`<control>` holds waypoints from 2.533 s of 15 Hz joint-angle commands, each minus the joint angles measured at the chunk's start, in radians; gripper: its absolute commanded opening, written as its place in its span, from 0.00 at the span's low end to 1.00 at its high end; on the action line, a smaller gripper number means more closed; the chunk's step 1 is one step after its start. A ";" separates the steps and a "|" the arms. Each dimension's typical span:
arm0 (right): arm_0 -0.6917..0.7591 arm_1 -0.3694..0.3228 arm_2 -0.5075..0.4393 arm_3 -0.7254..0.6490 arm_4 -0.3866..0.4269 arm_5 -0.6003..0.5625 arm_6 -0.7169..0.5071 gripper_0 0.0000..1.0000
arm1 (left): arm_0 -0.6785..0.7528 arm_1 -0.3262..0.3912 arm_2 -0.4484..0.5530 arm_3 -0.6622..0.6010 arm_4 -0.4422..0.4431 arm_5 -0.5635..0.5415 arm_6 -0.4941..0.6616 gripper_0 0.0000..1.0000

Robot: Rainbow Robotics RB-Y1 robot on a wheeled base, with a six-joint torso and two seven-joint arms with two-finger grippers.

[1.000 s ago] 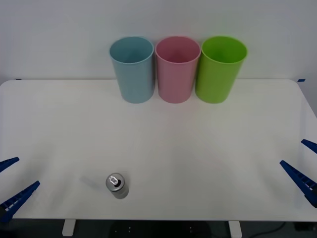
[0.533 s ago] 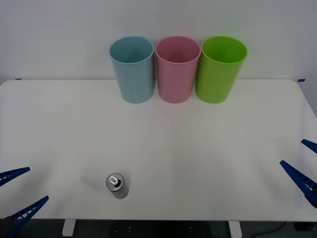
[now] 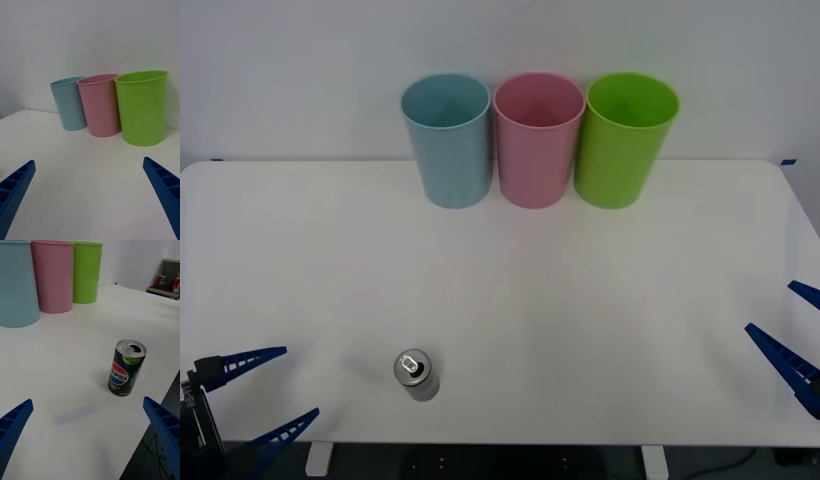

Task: Grasp the object on the table and drop it into the matching bin: aluminum can to the light blue bin, PET bottle to the pink bin.

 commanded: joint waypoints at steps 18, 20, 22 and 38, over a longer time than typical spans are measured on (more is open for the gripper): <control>0.000 0.000 0.000 0.000 0.000 0.000 0.000 1.00 | -0.139 -0.071 -0.244 0.205 0.078 0.025 -0.245 1.00; 0.000 0.000 0.000 0.000 0.000 0.000 0.000 1.00 | -0.162 -0.071 -0.267 0.234 0.078 0.025 -0.256 1.00; 0.000 0.000 0.000 0.000 0.000 0.000 0.000 1.00 | -0.189 -0.074 -0.290 0.268 0.078 0.025 -0.270 1.00; 0.000 0.000 0.000 0.000 0.000 0.000 0.000 1.00 | -0.298 -0.198 -0.310 0.375 -0.020 0.057 -0.357 1.00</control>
